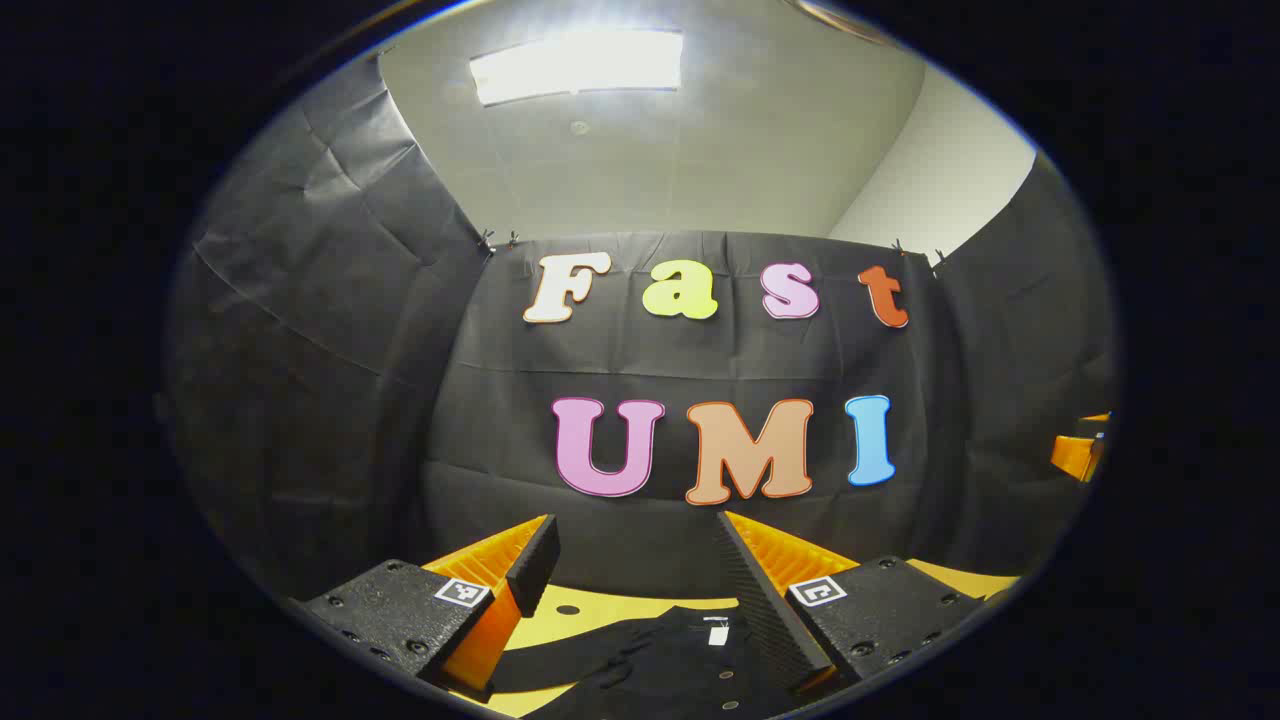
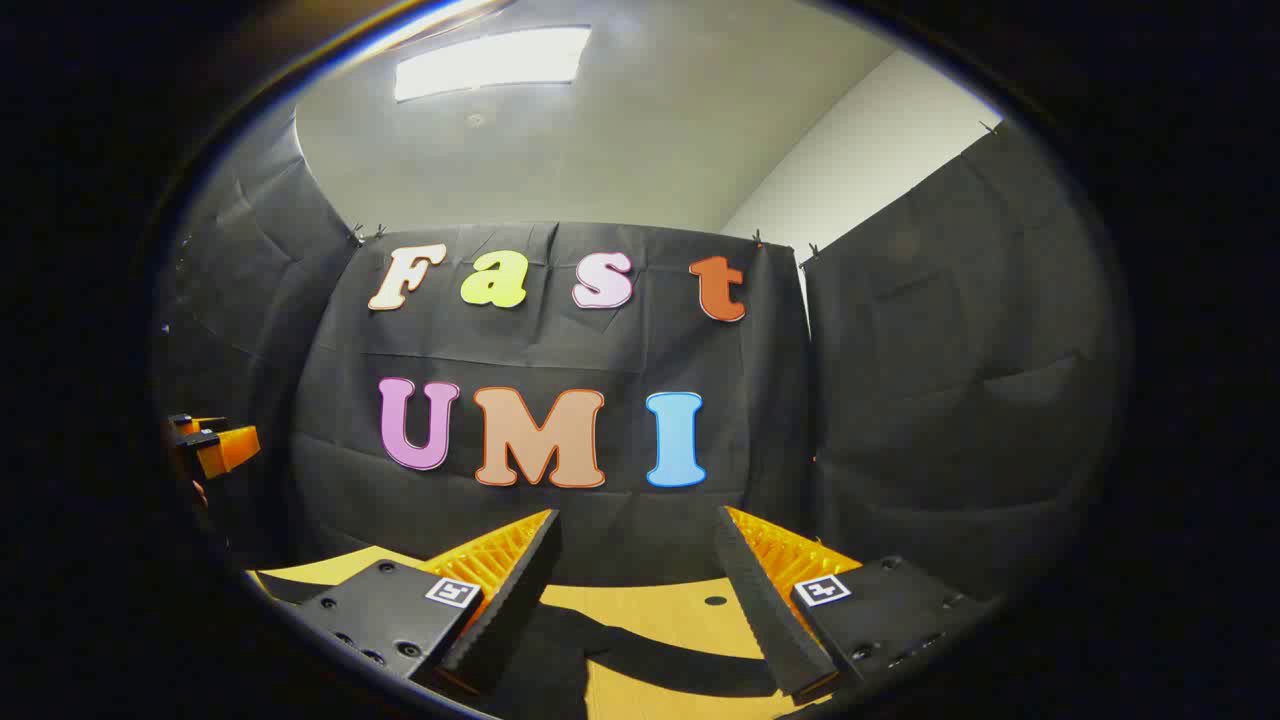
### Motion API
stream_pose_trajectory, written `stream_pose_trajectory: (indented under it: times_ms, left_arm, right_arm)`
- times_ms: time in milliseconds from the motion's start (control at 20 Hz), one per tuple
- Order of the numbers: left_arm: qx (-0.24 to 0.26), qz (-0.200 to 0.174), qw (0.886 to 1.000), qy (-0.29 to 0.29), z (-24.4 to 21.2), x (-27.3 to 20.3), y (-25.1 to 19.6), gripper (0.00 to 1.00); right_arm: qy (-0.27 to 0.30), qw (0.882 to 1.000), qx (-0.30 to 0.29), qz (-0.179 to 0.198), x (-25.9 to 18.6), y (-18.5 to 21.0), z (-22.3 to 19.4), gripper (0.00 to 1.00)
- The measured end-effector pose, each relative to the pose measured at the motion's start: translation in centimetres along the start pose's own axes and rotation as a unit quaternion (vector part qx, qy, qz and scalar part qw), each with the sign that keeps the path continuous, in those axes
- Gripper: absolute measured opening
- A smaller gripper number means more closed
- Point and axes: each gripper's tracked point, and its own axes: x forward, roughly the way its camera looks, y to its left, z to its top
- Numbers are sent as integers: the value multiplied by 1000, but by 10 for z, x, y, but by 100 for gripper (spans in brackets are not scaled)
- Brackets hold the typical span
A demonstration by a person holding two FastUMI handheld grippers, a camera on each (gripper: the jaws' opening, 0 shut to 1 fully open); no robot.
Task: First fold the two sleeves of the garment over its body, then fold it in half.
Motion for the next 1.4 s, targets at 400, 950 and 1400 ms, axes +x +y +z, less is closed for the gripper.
stream_pose_trajectory:
  times_ms: [400,950,1400]
  left_arm:
    - [5,6,999,31,-34,4,7,92]
    - [12,33,988,149,-163,25,30,92]
    - [17,56,994,92,-63,-2,40,92]
  right_arm:
    - [18,1000,-15,5,-2,3,-10,99]
    - [45,998,1,33,14,17,-36,98]
    - [68,998,6,4,-4,4,-38,98]
